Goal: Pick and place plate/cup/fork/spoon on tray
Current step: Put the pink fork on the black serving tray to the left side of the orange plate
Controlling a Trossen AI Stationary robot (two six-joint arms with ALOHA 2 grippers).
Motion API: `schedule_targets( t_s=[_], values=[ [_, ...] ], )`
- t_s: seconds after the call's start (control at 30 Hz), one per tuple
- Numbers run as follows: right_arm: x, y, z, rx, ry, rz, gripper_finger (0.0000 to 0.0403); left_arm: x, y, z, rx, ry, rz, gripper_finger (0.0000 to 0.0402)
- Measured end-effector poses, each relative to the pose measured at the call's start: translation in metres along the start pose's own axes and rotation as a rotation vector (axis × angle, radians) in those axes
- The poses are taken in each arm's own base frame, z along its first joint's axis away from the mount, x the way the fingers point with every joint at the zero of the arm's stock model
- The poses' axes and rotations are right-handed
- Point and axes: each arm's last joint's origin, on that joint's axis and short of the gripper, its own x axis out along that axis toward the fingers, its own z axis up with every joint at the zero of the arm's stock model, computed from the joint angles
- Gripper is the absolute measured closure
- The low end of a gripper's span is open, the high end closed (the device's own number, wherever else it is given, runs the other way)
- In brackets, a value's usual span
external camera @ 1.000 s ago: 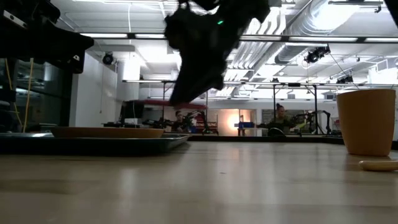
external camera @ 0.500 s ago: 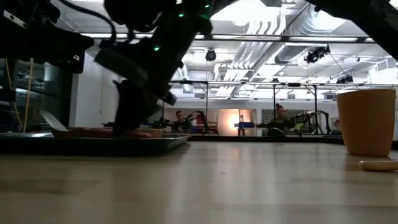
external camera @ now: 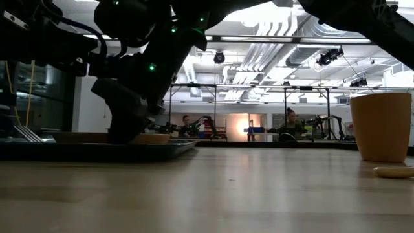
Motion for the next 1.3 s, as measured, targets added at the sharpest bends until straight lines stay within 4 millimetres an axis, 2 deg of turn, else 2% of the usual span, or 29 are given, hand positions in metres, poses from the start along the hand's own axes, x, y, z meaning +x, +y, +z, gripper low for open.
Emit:
schedule_targets(
  t_s=[0.23, 0.63, 1.03, 1.3],
  values=[
    [0.000, -0.006, 0.000, 0.003, 0.004, -0.082, 0.0343, 0.000, 0.000, 0.000, 0.000, 0.000, 0.000, 0.0398],
    [0.003, -0.033, -0.006, 0.044, 0.057, -0.102, 0.0341, 0.000, 0.000, 0.000, 0.000, 0.000, 0.000, 0.0398],
    [0.003, -0.036, -0.006, -0.012, 0.057, -0.052, 0.0340, 0.000, 0.000, 0.000, 0.000, 0.000, 0.000, 0.0398],
    [0.003, -0.032, -0.006, 0.068, 0.057, -0.022, 0.0330, 0.000, 0.000, 0.000, 0.000, 0.000, 0.000, 0.0398]
  ],
)
